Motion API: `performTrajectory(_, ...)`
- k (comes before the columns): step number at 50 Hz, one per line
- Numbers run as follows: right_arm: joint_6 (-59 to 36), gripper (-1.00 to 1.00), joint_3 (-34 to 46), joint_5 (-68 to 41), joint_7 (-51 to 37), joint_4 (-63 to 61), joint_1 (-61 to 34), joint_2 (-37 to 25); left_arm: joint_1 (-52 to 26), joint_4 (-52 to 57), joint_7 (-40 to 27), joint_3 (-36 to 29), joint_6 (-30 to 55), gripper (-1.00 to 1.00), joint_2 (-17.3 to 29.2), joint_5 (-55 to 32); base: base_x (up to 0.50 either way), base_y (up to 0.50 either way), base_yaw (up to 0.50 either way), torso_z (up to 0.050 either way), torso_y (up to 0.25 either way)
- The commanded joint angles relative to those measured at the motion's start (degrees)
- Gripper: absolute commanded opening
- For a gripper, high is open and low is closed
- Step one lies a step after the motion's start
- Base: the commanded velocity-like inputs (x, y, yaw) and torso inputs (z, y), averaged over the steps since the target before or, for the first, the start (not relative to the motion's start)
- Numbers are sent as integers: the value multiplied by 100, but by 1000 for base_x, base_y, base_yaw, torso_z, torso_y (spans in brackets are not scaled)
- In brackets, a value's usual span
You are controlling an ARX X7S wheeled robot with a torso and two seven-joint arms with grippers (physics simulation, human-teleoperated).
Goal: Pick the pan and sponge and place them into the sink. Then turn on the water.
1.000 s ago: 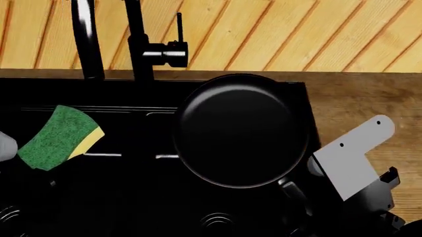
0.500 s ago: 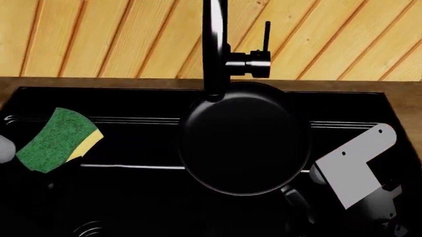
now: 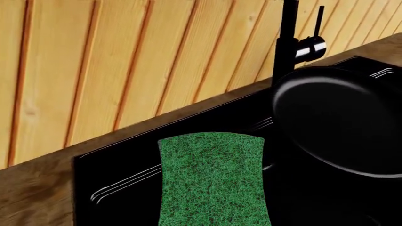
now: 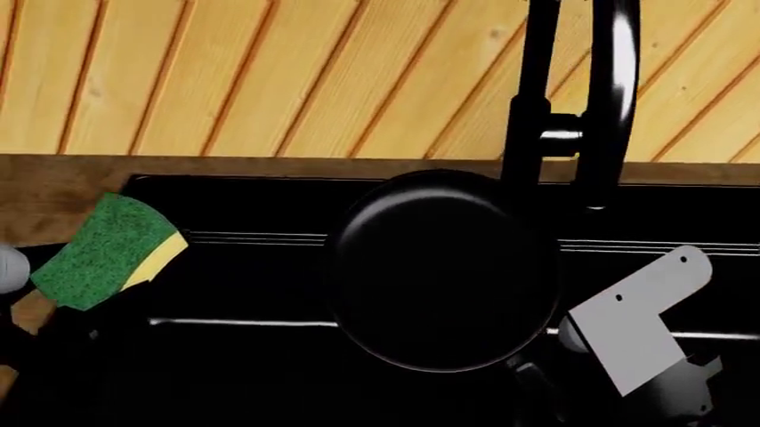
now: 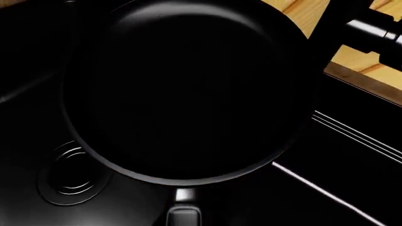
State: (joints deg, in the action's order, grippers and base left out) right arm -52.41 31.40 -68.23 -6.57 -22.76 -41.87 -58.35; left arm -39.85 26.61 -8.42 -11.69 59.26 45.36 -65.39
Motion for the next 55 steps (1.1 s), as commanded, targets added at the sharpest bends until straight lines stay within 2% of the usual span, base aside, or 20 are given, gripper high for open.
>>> performTrajectory(1,110,-100,-192,125,16,-100,-19,-47,34,23,-32,62,-22,-100,77,-118,102,344,0,0,0)
performTrajectory(5,109,-100,-170,115,34,-145,-7,-34,146,69,57,187,-80,-100,238,-179,105,342,0,0,3)
performTrajectory(16,-168,-100,40,-44,190,-159,-170,194,8,-7,-58,-26,-40,-100,20,-60,55,128,0,1,2)
performTrajectory(31,-405,-100,402,-221,558,124,-458,919,-72,-39,-107,-127,-25,-100,-70,-32,0,0,0,0,1)
performTrajectory(42,-459,-100,695,-115,717,142,-531,1325,92,32,-46,32,-106,-100,117,-131,0,0,0,1,1)
performTrajectory(55,-429,-100,1091,233,881,840,-450,1823,95,14,-11,-18,-139,-100,114,-91,0,0,0,1,2)
